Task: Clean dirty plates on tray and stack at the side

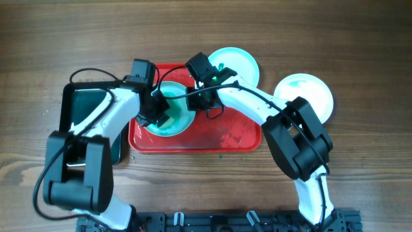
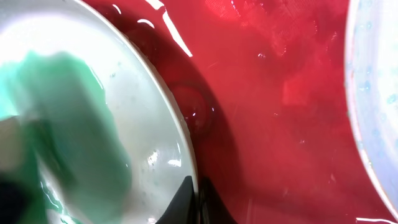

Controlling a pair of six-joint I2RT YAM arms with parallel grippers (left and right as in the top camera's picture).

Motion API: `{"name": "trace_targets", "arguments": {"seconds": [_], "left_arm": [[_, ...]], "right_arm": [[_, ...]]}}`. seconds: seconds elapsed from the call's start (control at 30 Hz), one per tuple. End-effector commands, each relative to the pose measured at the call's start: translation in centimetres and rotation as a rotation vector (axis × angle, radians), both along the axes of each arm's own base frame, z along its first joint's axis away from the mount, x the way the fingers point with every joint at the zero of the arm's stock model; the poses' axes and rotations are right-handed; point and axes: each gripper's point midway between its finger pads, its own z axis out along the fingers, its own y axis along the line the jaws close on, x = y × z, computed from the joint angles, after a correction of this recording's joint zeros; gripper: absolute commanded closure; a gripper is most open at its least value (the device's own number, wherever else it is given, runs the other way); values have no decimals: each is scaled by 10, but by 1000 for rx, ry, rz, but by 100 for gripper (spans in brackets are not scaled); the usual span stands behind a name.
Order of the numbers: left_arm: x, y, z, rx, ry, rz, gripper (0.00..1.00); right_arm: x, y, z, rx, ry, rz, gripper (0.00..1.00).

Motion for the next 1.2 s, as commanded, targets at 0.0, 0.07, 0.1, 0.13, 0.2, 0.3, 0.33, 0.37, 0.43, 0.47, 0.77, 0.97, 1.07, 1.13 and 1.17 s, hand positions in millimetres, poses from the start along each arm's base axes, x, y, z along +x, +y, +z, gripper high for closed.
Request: {"name": "trace_targets", "arguments": {"seconds": [0.0,0.07,0.1,0.13,0.2,0.3,0.33,0.37,0.43,0.47,0.77,0.97,1.07,1.13,1.17], "left_arm": [[49,20,92,-29,-274,7,96],[58,52,119,35,-367,86,96],[59,64,125,59,-389,116,96],[59,69,126,67,-390,130,96],[53,75,121,72,-358,144,96],[50,75,119,73,-343,143,96],[48,75,118,73,-337,143,96],[46,75,117,73,-327,142,96],[42,75,115,76,-309,142,96],[43,75,115,76,-310,142,96],[43,75,115,75,-311,142,96],[43,75,115,75,-311,142,96],[43,75,115,74,-311,142,96],[43,75,115,74,-311,142,96],[43,75,115,74,-311,142,96]], "right_arm": [[1,-2,-1,5,-2,8,96],[5,-1,-4,6,-13,-18,94],[6,0,-7,11,-17,-21,93],[6,1,-11,11,-15,-21,92],[4,4,-14,11,-9,-25,89],[0,7,-16,12,-1,-16,87],[-3,8,-16,17,12,-10,94],[-9,11,-14,36,31,22,95],[-7,3,4,36,17,40,96],[-3,-6,16,7,-12,26,95],[27,-86,159,-279,-473,-44,96],[25,-110,183,-516,-616,-84,96],[17,-103,200,-642,-732,-62,96],[7,-90,209,-694,-795,-27,96],[3,-87,215,-721,-828,-26,96]]}}
